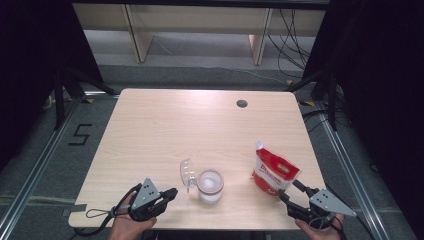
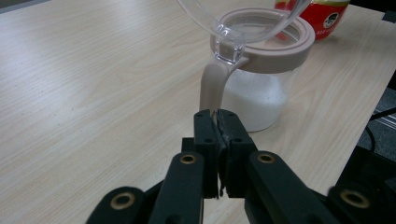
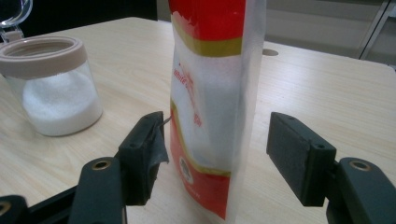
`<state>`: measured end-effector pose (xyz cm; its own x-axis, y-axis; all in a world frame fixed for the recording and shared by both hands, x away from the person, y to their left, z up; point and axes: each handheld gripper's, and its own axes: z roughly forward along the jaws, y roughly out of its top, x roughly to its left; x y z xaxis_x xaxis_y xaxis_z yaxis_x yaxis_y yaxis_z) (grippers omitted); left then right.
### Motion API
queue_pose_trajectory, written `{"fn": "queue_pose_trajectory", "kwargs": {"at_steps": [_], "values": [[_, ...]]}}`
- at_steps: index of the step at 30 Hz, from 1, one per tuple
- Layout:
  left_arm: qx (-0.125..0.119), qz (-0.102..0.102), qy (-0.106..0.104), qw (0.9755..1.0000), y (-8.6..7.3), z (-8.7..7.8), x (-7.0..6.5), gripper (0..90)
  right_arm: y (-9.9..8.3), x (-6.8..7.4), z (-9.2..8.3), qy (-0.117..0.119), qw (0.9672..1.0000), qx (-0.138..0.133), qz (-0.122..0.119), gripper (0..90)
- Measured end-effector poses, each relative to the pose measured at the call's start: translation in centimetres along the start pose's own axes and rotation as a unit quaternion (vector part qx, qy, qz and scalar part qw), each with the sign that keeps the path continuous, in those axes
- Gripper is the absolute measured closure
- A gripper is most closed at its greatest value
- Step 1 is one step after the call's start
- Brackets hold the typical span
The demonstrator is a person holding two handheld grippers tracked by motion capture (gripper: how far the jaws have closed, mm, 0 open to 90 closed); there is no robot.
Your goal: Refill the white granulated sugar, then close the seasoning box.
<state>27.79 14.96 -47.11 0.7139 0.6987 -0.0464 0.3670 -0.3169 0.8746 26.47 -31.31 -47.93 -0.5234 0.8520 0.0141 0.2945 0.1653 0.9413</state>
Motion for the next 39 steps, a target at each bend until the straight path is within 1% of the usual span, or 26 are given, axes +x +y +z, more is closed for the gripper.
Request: {"fn": "queue_pose_trajectory", "kwargs": {"at_steps": [1,3,4,6,8,9,10,13,14,15,16,17,18,20,22,23,26,28,29,30,32,33,34,35,36,39], "values": [[0.002,0.004,0.000,1.0000,0.1,0.0,0.1,87.8,0.0,-0.2,0.0,0.003,0.9999,0.000,-0.013,37.7],[0.005,0.013,-0.004,0.9999,0.3,0.0,0.2,89.2,-0.1,0.0,-0.2,-0.003,1.0000,-0.001,0.000,37.8],[0.005,0.005,-0.003,1.0000,0.3,0.0,0.0,89.3,-0.1,-0.2,-0.2,0.002,0.9999,0.000,-0.014,37.7],[0.007,0.010,-0.002,0.9999,0.6,0.0,-0.1,89.4,-0.2,-0.1,-0.3,-0.003,1.0000,-0.004,-0.001,37.7],[0.007,0.025,-0.005,0.9997,0.8,-0.1,0.0,89.4,-0.2,-0.1,-0.4,0.002,1.0000,-0.001,-0.004,37.8],[0.005,0.013,-0.009,0.9999,0.9,0.0,-0.2,89.5,-0.2,0.0,-0.4,0.002,1.0000,-0.001,-0.004,37.7],[0.003,0.015,-0.007,0.9999,1.0,0.0,-0.3,89.5,-0.3,-0.2,-0.5,0.007,0.9999,-0.001,-0.015,37.8],[0.001,0.020,-0.008,0.9998,1.4,-0.1,-0.1,89.5,-0.3,0.2,-0.5,0.009,1.0000,0.001,-0.004,37.7],[0.000,0.013,-0.004,0.9999,1.5,-0.2,-0.1,89.5,-0.3,0.1,-0.5,0.004,0.9999,-0.003,-0.011,37.8],[-0.001,0.020,-0.005,0.9998,1.7,-0.2,0.1,89.5,-0.3,0.2,-0.6,0.004,1.0000,-0.001,-0.008,37.8],[-0.005,0.015,-0.006,0.9999,1.7,-0.2,0.0,89.5,-0.3,0.1,-0.6,0.001,0.9998,-0.003,-0.018,37.8],[-0.006,0.009,-0.003,0.9999,1.9,-0.3,-0.1,89.5,-0.3,0.3,-0.6,0.006,0.9999,0.001,-0.011,37.8],[-0.009,0.012,-0.005,0.9999,2.0,-0.3,0.0,89.5,-0.3,0.2,-0.7,0.005,0.9998,0.002,-0.018,37.7],[-0.009,0.024,-0.006,0.9996,2.3,-0.5,0.0,89.4,-0.3,0.2,-0.7,0.007,0.9999,0.005,-0.011,37.8],[-0.009,0.016,-0.005,0.9998,2.5,-0.6,-0.1,89.4,-0.4,0.2,-0.7,0.007,0.9999,0.002,-0.011,37.8],[-0.016,0.013,-0.009,0.9997,2.7,-0.4,-0.1,89.5,-0.4,0.2,-0.8,0.000,0.9999,0.000,-0.015,37.8],[-0.014,0.026,-0.008,0.9995,3.1,-0.4,0.1,89.5,-0.4,0.2,-0.7,0.005,0.9999,0.004,-0.014,37.8],[-0.012,0.023,-0.004,0.9997,3.2,-0.4,0.0,89.5,-0.3,0.2,-0.7,0.009,0.9998,0.005,-0.014,37.8],[-0.014,0.029,-0.006,0.9995,3.3,-0.3,0.0,89.5,-0.4,0.3,-0.7,0.011,0.9999,0.005,-0.012,37.8],[-0.013,0.031,-0.007,0.9994,3.4,-0.2,0.0,89.5,-0.4,0.2,-0.7,0.009,0.9997,0.008,-0.023,37.8],[-0.016,0.024,-0.004,0.9996,3.5,-0.1,-0.1,89.5,-0.4,0.2,-0.7,0.008,0.9998,0.006,-0.019,37.8],[-0.015,0.030,-0.006,0.9994,3.6,-0.1,0.0,89.5,-0.4,0.2,-0.6,0.010,0.9998,0.004,-0.019,37.8],[-0.020,0.016,-0.007,0.9997,3.6,0.0,-0.2,89.5,-0.4,0.2,-0.7,0.011,0.9997,0.008,-0.018,37.8],[-0.021,0.023,-0.003,0.9995,3.7,0.0,-0.2,89.5,-0.4,0.2,-0.7,0.010,0.9998,0.009,-0.015,37.8],[-0.021,0.019,-0.006,0.9996,3.8,0.0,-0.3,89.5,-0.5,0.3,-0.8,0.008,0.9998,0.010,-0.012,37.8],[-0.023,0.024,-0.005,0.9994,3.9,0.0,-0.2,89.4,-0.4,0.2,-0.7,0.010,0.9997,0.009,-0.020,37.8]]}}
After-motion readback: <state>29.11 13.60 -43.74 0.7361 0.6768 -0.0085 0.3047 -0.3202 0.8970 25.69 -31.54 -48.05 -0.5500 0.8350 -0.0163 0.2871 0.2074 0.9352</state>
